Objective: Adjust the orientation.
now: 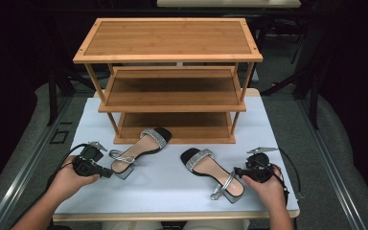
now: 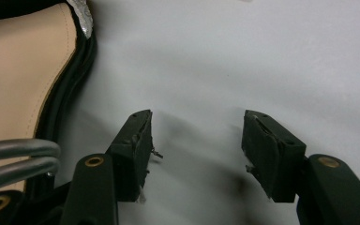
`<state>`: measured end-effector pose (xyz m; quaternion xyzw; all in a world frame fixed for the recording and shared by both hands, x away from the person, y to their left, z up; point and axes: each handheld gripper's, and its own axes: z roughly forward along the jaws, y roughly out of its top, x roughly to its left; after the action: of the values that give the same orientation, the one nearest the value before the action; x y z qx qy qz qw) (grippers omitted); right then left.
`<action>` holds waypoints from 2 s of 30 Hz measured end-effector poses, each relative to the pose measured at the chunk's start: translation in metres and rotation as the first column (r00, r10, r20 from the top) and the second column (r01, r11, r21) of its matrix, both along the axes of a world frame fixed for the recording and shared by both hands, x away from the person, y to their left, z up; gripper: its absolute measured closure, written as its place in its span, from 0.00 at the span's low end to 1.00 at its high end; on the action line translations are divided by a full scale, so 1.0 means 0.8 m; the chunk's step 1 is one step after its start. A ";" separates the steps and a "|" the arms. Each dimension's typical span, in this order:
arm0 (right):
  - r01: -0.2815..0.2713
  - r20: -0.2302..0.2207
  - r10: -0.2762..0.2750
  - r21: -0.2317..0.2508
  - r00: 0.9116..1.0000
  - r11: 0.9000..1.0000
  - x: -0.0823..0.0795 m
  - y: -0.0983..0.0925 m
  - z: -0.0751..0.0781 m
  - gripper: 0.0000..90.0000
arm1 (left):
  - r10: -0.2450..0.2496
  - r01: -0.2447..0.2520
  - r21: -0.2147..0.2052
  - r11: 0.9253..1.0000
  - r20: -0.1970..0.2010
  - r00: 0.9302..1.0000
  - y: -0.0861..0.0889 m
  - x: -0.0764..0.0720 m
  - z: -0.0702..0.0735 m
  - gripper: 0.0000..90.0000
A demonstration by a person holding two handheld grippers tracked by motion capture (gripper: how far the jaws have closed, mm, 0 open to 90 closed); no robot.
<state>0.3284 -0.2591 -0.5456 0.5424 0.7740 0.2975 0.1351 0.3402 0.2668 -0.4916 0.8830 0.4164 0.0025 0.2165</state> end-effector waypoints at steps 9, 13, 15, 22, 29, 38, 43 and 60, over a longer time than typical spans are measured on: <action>-0.002 -0.003 0.002 0.004 1.000 1.000 0.000 0.000 0.000 0.48 | 0.020 -0.020 -0.018 1.000 -0.009 1.000 0.001 0.001 -0.010 1.00; 0.002 0.000 -0.002 -0.003 1.000 1.000 0.000 0.000 0.000 0.48 | 0.009 -0.009 -0.005 1.000 0.000 1.000 -0.003 0.000 -0.008 1.00; -0.002 0.000 0.002 -0.001 1.000 1.000 0.000 0.000 0.000 0.48 | 0.005 -0.005 -0.003 1.000 -0.006 1.000 -0.004 0.001 -0.008 1.00; 0.000 0.001 0.000 -0.004 1.000 1.000 0.000 0.001 0.000 0.48 | -0.010 0.010 -0.038 0.999 0.002 1.000 -0.013 0.000 -0.003 1.00; -0.002 0.000 0.002 0.002 1.000 1.000 0.000 0.001 0.000 0.48 | -0.045 0.046 -0.062 0.997 0.014 0.999 -0.033 0.000 -0.001 1.00; -0.006 -0.002 0.006 0.013 1.000 1.000 0.000 0.001 0.000 0.48 | -0.099 0.101 -0.096 0.990 0.029 0.995 -0.070 0.006 0.004 1.00; -0.003 0.000 0.003 0.013 1.000 1.000 0.000 0.000 0.001 0.48 | -0.132 0.134 -0.107 0.985 0.023 0.991 -0.089 0.012 0.003 1.00; -0.003 0.001 0.003 0.014 1.000 1.000 0.000 -0.002 0.001 0.48 | -0.109 0.114 -0.076 0.991 0.078 0.991 -0.130 0.055 0.003 1.00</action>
<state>0.3287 -0.2603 -0.5452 0.5419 0.7727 0.3035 0.1309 0.3843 0.1630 -0.4890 0.8949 0.3579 0.0062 0.2665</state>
